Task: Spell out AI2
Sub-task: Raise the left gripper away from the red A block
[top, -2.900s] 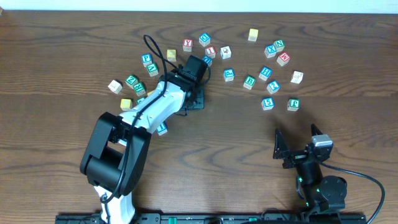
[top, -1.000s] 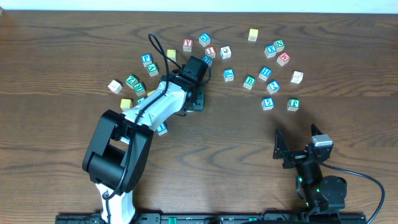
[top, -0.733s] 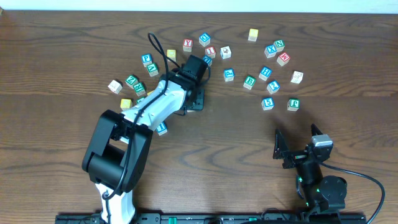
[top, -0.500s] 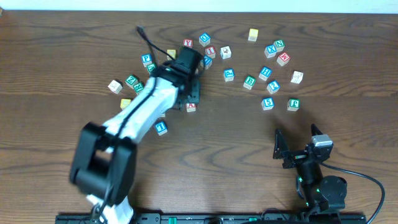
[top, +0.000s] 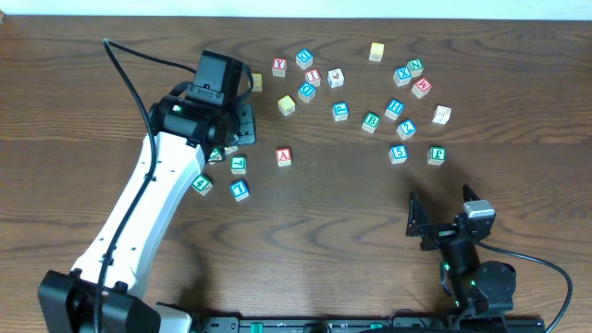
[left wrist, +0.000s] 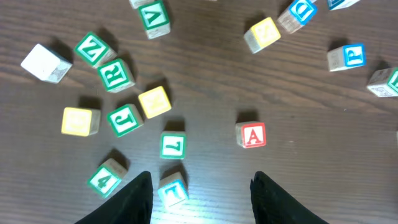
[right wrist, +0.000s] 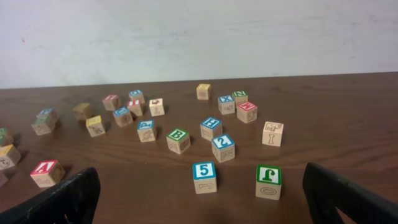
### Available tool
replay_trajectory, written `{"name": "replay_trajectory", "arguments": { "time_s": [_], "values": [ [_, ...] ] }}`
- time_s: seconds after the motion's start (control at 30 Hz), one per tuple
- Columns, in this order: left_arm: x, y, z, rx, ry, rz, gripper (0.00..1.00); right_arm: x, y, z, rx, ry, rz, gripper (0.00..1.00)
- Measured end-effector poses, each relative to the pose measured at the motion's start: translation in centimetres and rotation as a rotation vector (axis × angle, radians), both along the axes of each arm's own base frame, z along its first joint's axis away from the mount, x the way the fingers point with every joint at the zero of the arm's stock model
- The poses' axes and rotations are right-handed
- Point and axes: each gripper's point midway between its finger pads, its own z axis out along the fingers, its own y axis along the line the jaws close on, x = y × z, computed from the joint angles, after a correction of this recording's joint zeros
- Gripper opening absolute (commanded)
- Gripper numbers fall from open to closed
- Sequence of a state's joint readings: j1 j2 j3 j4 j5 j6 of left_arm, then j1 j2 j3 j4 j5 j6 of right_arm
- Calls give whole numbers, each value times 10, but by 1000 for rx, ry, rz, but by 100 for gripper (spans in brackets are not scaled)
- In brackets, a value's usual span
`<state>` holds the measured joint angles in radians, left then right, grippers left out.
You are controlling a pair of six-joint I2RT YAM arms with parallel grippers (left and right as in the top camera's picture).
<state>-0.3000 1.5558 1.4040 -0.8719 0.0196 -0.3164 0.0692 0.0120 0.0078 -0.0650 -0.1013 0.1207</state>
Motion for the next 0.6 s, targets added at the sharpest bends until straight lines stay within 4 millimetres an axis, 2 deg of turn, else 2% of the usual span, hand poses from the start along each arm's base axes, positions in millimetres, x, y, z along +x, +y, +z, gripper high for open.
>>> {"name": "replay_trajectory", "arguments": {
  "time_s": [0.33, 0.43, 0.6],
  "values": [
    [-2, 1, -1, 3, 8, 2, 51, 0, 0, 2, 1, -7, 0, 99],
    [-2, 2, -1, 4, 11, 2, 51, 0, 5, 11, 5, -46, 29, 99],
    [-2, 2, -1, 4, 11, 2, 51, -2, 15, 9, -4, -39, 91, 99]
  ]
}}
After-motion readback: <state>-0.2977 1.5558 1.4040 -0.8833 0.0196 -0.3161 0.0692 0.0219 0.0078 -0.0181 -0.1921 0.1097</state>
